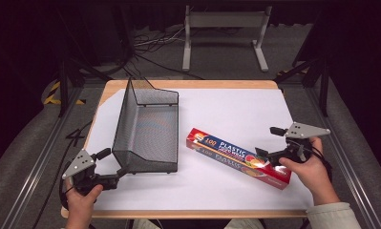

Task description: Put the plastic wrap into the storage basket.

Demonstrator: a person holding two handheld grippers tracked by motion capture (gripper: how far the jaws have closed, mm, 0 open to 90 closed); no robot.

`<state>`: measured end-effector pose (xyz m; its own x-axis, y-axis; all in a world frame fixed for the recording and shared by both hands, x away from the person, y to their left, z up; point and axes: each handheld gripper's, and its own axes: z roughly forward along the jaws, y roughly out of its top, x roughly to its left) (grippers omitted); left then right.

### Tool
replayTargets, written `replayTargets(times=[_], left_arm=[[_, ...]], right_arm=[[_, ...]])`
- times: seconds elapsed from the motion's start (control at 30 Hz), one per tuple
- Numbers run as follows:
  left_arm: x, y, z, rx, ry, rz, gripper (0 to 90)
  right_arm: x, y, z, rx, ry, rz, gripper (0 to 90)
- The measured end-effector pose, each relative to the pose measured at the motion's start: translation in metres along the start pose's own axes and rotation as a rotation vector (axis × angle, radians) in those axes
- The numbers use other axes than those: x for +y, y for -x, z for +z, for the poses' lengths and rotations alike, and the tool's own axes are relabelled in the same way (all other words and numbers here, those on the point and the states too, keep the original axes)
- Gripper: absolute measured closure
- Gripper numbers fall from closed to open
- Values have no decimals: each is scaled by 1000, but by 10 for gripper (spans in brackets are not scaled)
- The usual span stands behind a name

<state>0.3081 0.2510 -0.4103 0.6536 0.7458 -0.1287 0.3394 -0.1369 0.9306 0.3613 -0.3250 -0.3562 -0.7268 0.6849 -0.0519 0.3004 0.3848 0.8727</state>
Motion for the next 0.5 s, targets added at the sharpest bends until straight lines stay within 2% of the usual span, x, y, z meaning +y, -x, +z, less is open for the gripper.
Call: replayTargets(times=[0.1, 0.3, 0.37, 0.5], left_arm=[[0, 0, 0, 13, -3, -3, 78], [-1, 0, -2, 23, -4, -12, 78], [-1, 0, -2, 27, -2, -12, 78], [-2, -1, -2, 26, -7, -14, 78]], right_arm=[[5, 0, 7, 21, -26, -2, 57], [14, -2, 19, 29, -34, -6, 58], [15, -2, 25, 26, -75, -26, 99], [18, -4, 32, 42, -89, -42, 116]])
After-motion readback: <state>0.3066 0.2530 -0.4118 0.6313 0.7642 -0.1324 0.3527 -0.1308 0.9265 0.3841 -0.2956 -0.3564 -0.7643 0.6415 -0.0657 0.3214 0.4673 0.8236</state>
